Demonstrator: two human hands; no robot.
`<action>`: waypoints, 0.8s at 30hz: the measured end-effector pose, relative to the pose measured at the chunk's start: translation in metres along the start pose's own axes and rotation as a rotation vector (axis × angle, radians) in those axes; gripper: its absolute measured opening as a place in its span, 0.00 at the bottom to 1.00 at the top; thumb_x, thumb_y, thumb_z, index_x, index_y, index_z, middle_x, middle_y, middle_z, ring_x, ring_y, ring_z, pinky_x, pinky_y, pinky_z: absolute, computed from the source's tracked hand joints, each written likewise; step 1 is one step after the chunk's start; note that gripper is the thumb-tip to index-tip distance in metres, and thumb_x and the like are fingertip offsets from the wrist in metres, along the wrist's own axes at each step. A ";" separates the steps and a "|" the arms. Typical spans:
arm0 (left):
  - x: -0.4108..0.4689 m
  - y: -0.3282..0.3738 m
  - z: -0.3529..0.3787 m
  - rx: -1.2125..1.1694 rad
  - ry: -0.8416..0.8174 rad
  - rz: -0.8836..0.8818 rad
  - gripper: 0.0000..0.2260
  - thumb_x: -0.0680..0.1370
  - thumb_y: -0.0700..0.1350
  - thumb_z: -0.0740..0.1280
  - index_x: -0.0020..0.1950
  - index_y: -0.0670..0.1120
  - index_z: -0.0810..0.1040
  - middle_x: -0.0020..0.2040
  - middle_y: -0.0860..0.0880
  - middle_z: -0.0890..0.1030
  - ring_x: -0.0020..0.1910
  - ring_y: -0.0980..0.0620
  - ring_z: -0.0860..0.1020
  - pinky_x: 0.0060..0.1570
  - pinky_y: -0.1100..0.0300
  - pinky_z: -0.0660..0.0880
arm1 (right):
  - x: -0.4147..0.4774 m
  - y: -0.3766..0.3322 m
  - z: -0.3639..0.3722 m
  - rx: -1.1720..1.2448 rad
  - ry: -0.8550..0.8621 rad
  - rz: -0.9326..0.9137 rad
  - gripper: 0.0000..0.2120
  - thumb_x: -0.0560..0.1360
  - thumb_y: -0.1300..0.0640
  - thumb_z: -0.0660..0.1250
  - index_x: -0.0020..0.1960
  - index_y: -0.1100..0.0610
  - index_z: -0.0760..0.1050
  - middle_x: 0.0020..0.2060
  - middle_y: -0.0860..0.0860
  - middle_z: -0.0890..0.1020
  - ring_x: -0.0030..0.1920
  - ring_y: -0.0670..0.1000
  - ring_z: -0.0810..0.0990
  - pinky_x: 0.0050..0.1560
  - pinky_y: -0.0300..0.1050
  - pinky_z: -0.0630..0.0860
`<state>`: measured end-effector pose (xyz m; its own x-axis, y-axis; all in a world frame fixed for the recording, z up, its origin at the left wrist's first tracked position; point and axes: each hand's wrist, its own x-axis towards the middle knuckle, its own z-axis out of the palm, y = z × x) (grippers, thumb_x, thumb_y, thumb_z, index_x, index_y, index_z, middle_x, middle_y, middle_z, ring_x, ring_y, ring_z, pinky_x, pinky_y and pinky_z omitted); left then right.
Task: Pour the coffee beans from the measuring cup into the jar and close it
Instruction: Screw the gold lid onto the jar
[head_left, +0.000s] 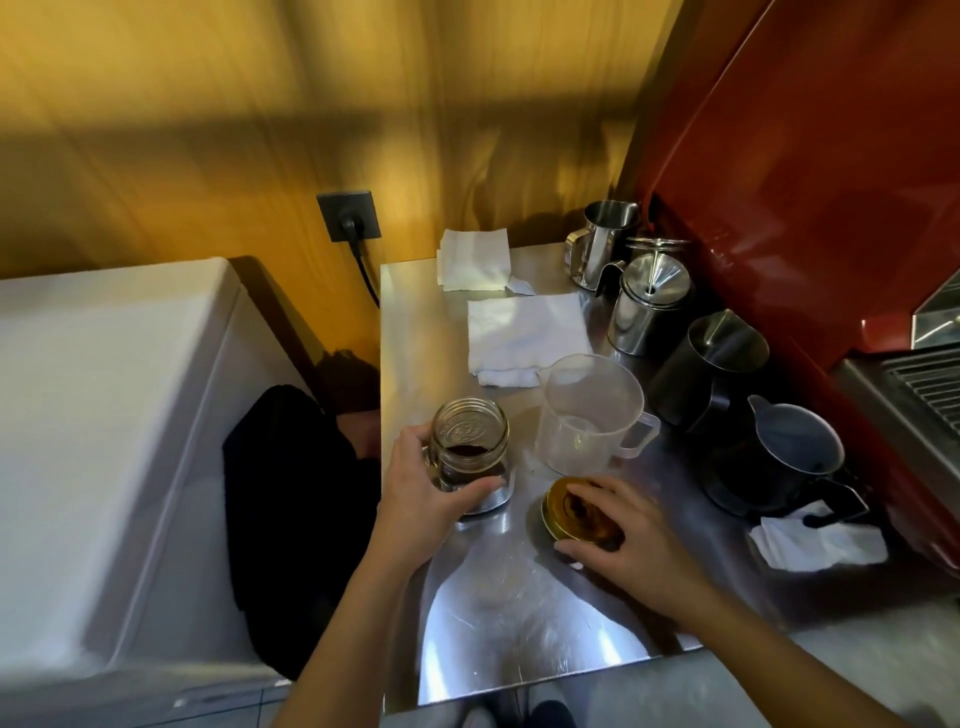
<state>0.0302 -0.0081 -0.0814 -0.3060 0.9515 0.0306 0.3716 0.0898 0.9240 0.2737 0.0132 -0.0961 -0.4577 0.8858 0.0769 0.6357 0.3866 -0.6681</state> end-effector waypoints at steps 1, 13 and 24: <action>-0.001 0.000 0.000 -0.004 0.003 -0.003 0.31 0.55 0.63 0.78 0.49 0.73 0.63 0.55 0.56 0.76 0.55 0.61 0.75 0.51 0.66 0.70 | 0.002 -0.006 -0.005 0.053 0.035 -0.007 0.32 0.64 0.28 0.61 0.63 0.42 0.68 0.59 0.42 0.71 0.59 0.51 0.70 0.58 0.47 0.71; -0.005 0.002 0.001 -0.067 -0.016 -0.014 0.32 0.55 0.64 0.79 0.51 0.72 0.64 0.56 0.54 0.75 0.55 0.58 0.77 0.52 0.59 0.76 | 0.058 -0.102 -0.036 0.106 0.134 -0.236 0.29 0.66 0.43 0.72 0.61 0.58 0.73 0.60 0.56 0.75 0.61 0.56 0.71 0.60 0.57 0.72; -0.009 0.003 0.004 -0.038 0.030 0.041 0.29 0.58 0.62 0.77 0.51 0.72 0.64 0.52 0.61 0.75 0.51 0.63 0.76 0.47 0.63 0.77 | 0.083 -0.099 -0.020 -0.209 -0.103 -0.400 0.28 0.69 0.46 0.72 0.65 0.53 0.70 0.62 0.56 0.74 0.61 0.56 0.70 0.62 0.46 0.60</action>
<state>0.0375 -0.0149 -0.0805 -0.3171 0.9450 0.0798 0.3511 0.0388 0.9355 0.1849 0.0537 -0.0092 -0.7455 0.6301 0.2172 0.5031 0.7458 -0.4367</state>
